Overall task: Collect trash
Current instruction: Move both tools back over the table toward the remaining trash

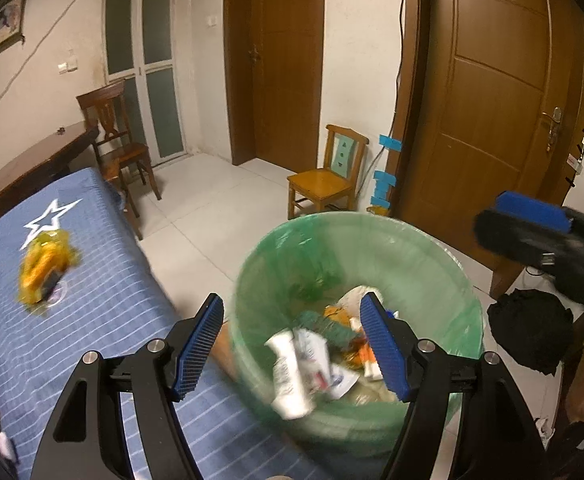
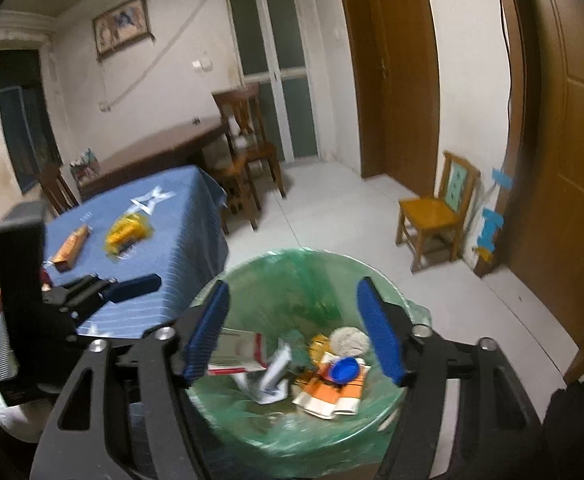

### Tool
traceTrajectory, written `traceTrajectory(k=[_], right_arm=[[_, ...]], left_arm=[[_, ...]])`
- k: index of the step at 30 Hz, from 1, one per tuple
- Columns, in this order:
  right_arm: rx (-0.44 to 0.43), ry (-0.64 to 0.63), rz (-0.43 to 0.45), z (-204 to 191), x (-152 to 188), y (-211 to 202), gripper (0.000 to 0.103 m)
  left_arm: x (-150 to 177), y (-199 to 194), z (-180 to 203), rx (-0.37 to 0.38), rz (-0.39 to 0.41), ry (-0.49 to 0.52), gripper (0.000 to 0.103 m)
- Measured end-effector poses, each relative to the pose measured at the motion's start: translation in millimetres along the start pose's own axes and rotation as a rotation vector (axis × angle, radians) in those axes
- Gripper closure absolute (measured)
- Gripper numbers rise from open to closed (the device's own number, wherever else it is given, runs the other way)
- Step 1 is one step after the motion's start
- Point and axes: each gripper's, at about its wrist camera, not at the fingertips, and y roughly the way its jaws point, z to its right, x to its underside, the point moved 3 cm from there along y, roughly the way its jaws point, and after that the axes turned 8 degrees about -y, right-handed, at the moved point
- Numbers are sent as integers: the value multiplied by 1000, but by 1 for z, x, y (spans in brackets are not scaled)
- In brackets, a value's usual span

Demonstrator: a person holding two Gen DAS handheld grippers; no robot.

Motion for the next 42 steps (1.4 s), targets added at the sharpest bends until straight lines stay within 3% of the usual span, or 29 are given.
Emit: traceTrajectory(k=[4,10,19,27,34,42], right_arm=[[-52,-19,50,-31,7,-14,29],[-168,-80,35,-90,14,-5,19],[-296,-150,-11,-164,19,11,17],[-348,-194,-65,-209,31,19,17],[-401,-227,-122,-243,40,32,17],[-455,-236,-166,-276,44,42,17]], left_arm=[[22,-33,-38,-52,20,-31,31],[56,-84,-110,-136,25,-111,31],[93,-181,-240,-281,68,-249,31],[138,-239,-355,-369,25,-373,31],[161,-252,-426,-420,-27,-429,31],[150,-234,-436,-356,-12,-379,30]])
